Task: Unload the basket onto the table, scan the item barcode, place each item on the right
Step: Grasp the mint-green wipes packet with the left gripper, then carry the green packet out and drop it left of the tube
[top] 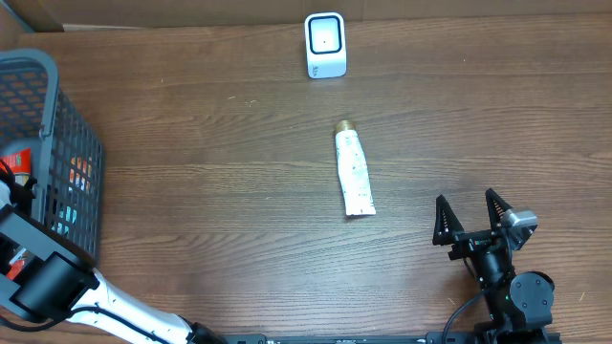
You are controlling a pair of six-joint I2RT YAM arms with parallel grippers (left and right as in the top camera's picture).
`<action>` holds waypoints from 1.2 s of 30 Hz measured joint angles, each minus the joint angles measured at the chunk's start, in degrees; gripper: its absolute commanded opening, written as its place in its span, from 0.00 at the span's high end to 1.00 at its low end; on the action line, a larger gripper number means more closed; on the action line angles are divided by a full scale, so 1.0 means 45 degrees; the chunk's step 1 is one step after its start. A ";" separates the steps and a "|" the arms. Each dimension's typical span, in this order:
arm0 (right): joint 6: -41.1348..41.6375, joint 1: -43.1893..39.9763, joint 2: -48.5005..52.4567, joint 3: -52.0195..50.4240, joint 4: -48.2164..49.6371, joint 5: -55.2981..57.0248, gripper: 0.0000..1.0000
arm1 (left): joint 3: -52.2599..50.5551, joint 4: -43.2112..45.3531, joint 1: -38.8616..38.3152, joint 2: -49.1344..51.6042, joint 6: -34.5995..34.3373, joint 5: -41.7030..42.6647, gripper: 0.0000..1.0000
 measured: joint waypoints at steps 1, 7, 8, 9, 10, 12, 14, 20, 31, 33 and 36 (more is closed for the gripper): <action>0.0000 0.0000 0.0000 0.0000 0.0000 0.0000 0.00 | 0.0058 -0.0078 0.0000 0.0010 0.0000 0.0010 0.85; 0.0000 0.0000 0.0000 0.0000 0.0005 0.0000 0.00 | 0.0578 -0.0772 0.0000 0.0053 0.0000 0.0656 0.96; 0.0000 0.0000 0.0000 0.0000 0.0005 0.0000 0.00 | 0.0719 -0.0850 0.0000 0.0049 0.0000 0.0874 0.96; 0.0000 0.0000 0.0000 0.0000 0.0000 0.0000 0.00 | 0.0923 -0.0933 0.0000 0.0039 0.0000 0.1185 0.96; -0.0005 0.0000 0.0000 0.0000 0.0000 0.0000 0.00 | 0.1132 -0.0942 0.0000 -0.0015 0.0000 0.1525 0.96; 0.0000 0.0000 0.0000 0.0000 0.0000 0.0000 0.00 | 0.1418 -0.0923 0.0000 -0.0282 0.0000 0.2239 0.96; 0.0000 0.0000 0.0000 0.0000 0.0005 -0.0005 0.00 | 0.1724 -0.0855 0.0000 -0.0855 0.0000 0.3104 0.96; 0.0000 0.0000 0.0005 0.0000 0.0000 -0.0005 0.00 | 0.2939 -0.0155 0.0000 -0.3808 -0.0141 0.5863 0.93; 0.0000 0.0000 0.0000 0.0000 0.0005 0.0000 0.00 | 0.3424 -0.0947 -0.2089 -0.9073 -0.0223 0.8276 0.89; -0.0005 0.0005 0.0000 0.0000 0.0005 0.0000 0.00 | 0.3439 -0.1613 -0.3366 -0.9379 -0.0058 0.8174 0.89; 0.0000 0.0000 0.0000 0.0000 0.0005 -0.0005 0.00 | 0.3400 -0.2613 -0.5542 -0.9403 0.0146 0.7495 0.89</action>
